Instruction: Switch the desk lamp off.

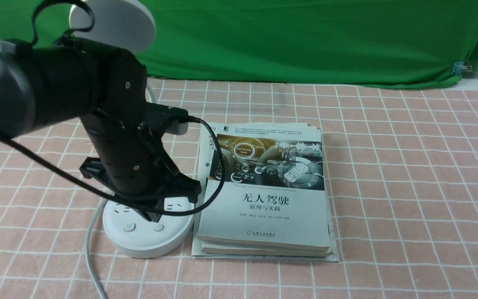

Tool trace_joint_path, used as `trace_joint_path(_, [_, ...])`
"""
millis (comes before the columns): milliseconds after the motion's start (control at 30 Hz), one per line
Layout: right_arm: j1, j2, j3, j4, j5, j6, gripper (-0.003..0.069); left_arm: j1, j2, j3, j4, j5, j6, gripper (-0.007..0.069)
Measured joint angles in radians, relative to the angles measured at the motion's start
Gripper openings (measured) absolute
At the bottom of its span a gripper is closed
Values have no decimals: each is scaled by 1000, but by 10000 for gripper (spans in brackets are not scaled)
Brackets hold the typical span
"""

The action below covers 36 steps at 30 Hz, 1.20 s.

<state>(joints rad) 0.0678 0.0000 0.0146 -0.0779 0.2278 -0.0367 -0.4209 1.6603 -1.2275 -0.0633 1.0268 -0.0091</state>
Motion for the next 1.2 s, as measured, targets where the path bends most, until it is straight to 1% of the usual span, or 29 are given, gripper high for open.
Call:
trace_joint_path(67, [0,0,0,0,0,0,240,-1,-54,48,-13,-23,0,-3])
trace_joint_path(133, [0,0,0,0,0,0,240,-1,-140,132,-20,-91,-5,-3])
trace_joint_path(233, [0,0,0,0,0,0,240,-1,-326,291,-20,-257,-32,-3])
trace_joint_path(300, [0,0,0,0,0,0,240,-1,-440,402,-23,-379,-36,-3])
trace_joint_path(333, [0,0,0,0,0,0,240,-1,-490,436,-23,-416,-37,-3])
trace_joint_path(367, [0,0,0,0,0,0,240,-1,-565,515,-28,-500,-38,-3])
trace_joint_path(400, [0,0,0,0,0,0,240,-1,-615,549,-29,-534,-39,-3])
trace_joint_path(467, [0,0,0,0,0,0,240,-1,-747,670,-33,-654,-40,-3])
trace_joint_path(533, [0,0,0,0,0,0,240,-1,-835,757,-33,-734,-41,-3])
trace_joint_path(633, [0,0,0,0,0,0,240,-1,-967,861,-33,-815,-44,-3])
trace_joint_path(733, [0,0,0,0,0,0,240,-1,-1077,945,-6,-862,-45,-3])
trace_joint_path(867, [0,0,0,0,0,0,240,-1,-1150,1002,51,-872,-45,-3])
trace_joint_path(1000, [0,0,0,0,0,0,240,-1,-1165,1026,92,-875,-51,-3])
trace_joint_path(1100, [0,0,0,0,0,0,240,-1,-1165,1028,97,-875,-47,-3])
trace_joint_path(1200, [0,0,0,0,0,0,240,-1,-1165,1028,101,-875,-11,-3])
